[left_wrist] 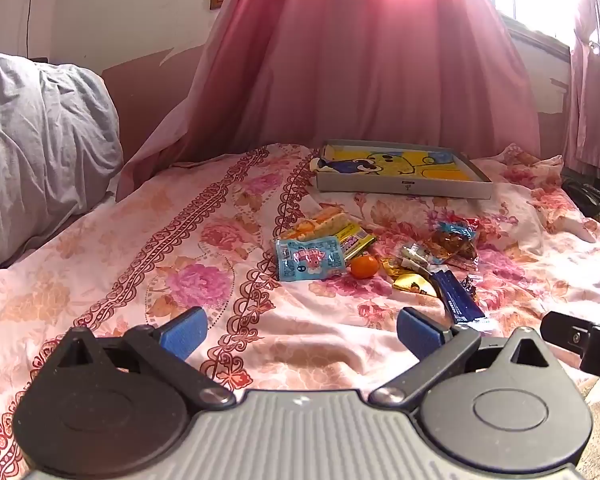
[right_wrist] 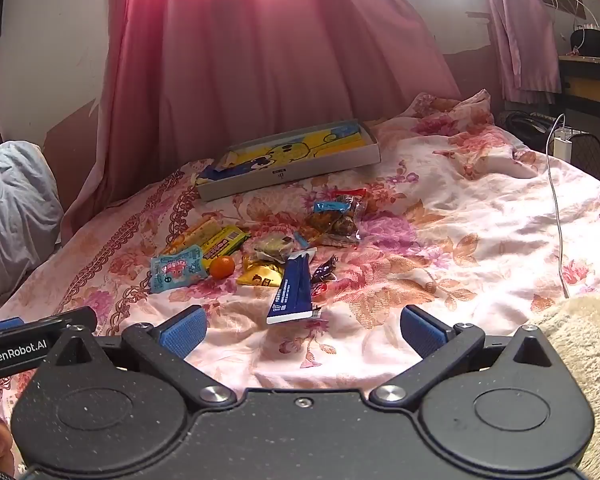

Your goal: Organize snacks

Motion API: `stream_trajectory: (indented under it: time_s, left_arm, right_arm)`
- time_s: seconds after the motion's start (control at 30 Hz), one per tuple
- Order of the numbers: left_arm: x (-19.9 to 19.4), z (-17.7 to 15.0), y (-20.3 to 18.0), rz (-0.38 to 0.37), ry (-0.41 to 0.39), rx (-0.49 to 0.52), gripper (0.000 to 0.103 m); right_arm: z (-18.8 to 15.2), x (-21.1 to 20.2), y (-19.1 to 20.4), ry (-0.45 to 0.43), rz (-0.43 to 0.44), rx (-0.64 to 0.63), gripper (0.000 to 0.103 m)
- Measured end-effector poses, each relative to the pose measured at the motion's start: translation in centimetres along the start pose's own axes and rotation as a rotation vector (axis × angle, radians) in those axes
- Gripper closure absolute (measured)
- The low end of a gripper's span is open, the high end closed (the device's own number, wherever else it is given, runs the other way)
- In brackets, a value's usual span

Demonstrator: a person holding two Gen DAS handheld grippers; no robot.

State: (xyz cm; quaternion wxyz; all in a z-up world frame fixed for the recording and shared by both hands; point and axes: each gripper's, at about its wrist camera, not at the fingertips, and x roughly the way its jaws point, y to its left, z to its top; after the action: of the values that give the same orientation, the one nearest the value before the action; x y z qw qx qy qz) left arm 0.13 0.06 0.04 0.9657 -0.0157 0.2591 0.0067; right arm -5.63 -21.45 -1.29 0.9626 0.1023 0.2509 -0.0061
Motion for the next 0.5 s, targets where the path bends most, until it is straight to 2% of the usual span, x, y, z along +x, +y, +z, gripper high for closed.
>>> stream_trajectory:
  time_s: [0.5]
  left_arm:
    - [-0.2, -0.07, -0.08, 0.001, -0.001, -0.001, 0.0]
  right_arm:
    - [-0.05, 0.1, 0.12, 0.002, -0.003, -0.003, 0.001]
